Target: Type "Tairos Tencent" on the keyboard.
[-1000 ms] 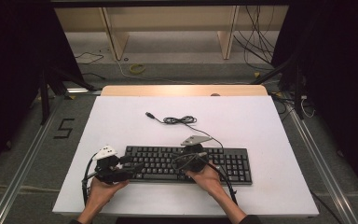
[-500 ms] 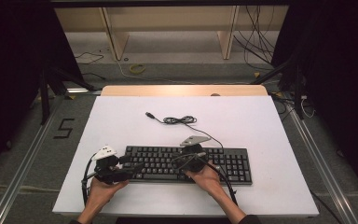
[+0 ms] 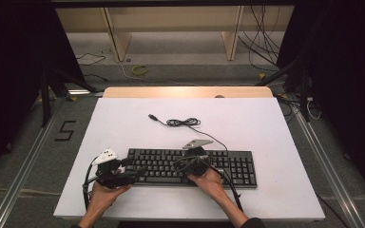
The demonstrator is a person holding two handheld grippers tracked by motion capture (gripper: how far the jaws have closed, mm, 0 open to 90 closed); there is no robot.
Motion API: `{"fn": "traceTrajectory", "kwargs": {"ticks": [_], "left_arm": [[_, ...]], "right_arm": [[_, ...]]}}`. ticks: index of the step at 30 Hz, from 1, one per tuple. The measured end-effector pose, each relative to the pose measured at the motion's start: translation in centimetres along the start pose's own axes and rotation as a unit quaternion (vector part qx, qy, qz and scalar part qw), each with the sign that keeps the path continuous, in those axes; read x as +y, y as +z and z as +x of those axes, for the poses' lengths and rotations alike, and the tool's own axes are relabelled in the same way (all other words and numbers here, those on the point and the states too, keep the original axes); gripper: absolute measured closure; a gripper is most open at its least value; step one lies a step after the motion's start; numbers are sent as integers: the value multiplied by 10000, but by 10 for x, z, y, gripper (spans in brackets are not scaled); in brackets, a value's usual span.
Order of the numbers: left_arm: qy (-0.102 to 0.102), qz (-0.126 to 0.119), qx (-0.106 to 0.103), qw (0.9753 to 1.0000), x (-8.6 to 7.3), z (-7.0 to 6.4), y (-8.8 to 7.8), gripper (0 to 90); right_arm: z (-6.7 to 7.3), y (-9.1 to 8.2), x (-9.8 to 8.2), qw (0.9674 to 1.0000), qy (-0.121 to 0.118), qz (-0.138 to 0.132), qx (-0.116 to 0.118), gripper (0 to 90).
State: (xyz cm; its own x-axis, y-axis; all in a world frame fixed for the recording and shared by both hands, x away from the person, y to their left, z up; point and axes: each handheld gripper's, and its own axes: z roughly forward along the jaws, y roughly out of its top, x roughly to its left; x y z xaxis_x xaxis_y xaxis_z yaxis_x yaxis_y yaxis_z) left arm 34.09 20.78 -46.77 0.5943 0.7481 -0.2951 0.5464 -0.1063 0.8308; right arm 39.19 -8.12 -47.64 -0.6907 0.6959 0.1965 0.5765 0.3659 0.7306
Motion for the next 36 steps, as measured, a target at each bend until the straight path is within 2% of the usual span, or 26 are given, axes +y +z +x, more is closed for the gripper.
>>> {"fn": "traceTrajectory", "kwargs": {"ticks": [6,19,24,27,36], "left_arm": [[60,43,-37,10000,0,-3,2,270],[128,95,-132,9998,4,-6,8,335],[137,97,-127,9998,6,-6,10,385],[75,87,-136,9998,8,-6,10,420],[86,273,-59,9996,14,-3,15,532]], "right_arm": [[1,-7,0,9999,-18,-135,75,776],[-2,-30,-4,9990,38,-379,234,512],[-2,-38,-7,9988,10,-397,279,473],[-2,-42,-9,9986,2,-430,317,460],[1,-50,-15,9981,-61,-482,374,429]]}}
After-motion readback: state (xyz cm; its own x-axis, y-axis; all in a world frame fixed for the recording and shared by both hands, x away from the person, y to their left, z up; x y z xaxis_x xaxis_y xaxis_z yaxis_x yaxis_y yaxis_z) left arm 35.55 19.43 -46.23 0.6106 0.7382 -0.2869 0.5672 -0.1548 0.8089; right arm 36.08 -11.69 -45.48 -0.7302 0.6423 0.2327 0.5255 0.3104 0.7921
